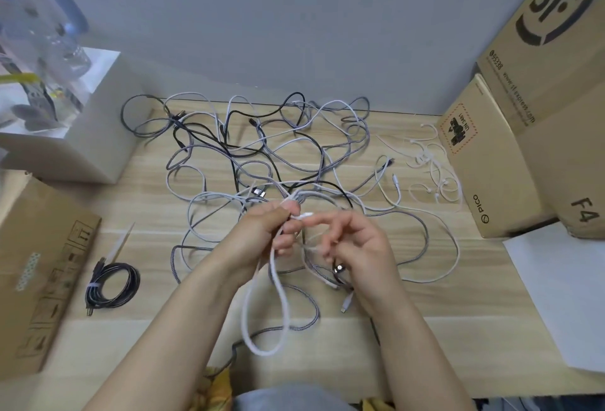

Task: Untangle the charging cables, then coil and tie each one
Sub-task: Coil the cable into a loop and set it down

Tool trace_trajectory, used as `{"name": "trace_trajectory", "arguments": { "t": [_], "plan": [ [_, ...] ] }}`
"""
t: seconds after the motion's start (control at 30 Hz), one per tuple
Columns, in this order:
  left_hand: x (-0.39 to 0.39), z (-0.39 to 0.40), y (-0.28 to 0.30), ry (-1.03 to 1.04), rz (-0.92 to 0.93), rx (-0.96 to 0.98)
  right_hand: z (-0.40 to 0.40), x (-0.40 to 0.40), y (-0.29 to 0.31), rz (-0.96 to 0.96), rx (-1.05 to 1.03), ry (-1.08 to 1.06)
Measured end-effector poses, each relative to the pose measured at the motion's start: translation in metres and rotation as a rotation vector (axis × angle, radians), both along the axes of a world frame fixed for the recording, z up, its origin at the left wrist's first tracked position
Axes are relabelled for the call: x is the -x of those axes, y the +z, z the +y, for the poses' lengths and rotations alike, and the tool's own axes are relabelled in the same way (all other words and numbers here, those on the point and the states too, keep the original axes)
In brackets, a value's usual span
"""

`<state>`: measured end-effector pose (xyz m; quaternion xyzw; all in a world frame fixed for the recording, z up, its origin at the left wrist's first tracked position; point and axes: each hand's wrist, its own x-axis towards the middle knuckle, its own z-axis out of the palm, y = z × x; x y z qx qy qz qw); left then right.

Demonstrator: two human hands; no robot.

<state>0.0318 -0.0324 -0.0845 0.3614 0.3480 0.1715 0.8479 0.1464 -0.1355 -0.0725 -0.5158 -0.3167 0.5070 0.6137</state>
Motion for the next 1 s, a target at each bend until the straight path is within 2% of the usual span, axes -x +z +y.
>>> {"name": "trace_trajectory", "arguments": {
  "t": [0.07, 0.13, 0.23, 0.3, 0.43, 0.5, 0.57, 0.67, 0.77, 0.87, 1.0],
  "plan": [
    [0.006, -0.001, 0.010, -0.103, -0.061, -0.083, 0.007, -0.006, -0.011, 0.182, 0.141, -0.232],
    [0.011, -0.003, 0.022, -0.181, -0.088, -0.173, 0.015, -0.007, -0.021, 0.246, 0.256, -0.298],
    [0.018, -0.007, 0.042, -0.238, -0.105, -0.260, 0.024, -0.003, -0.031, 0.257, 0.394, -0.328],
    [0.024, -0.008, 0.049, -0.314, -0.135, -0.328, 0.028, -0.002, -0.038, 0.346, 0.453, -0.303],
    [0.033, -0.009, 0.053, -0.690, -0.247, -0.351, 0.038, -0.005, -0.043, 0.610, 0.497, -0.208],
    [0.034, -0.010, 0.048, -0.799, -0.194, -0.291, 0.042, -0.004, -0.041, 0.632, 0.426, -0.246],
    [0.030, -0.012, 0.033, -0.721, -0.039, -0.229, 0.042, -0.006, -0.037, 0.530, 0.329, -0.260],
    [0.022, -0.010, -0.005, -0.286, 0.204, -0.111, 0.031, -0.010, -0.015, 0.186, 0.172, -0.110],
    [0.015, -0.004, -0.023, 0.024, 0.193, 0.078, 0.018, -0.006, 0.016, -0.076, 0.064, 0.161],
    [0.006, 0.001, -0.019, 0.092, 0.171, 0.181, 0.011, 0.000, 0.021, -0.302, 0.186, 0.466],
    [-0.003, -0.001, -0.014, -0.008, 0.168, 0.171, 0.008, 0.006, 0.003, -0.587, 0.313, 0.697]
  ]
}}
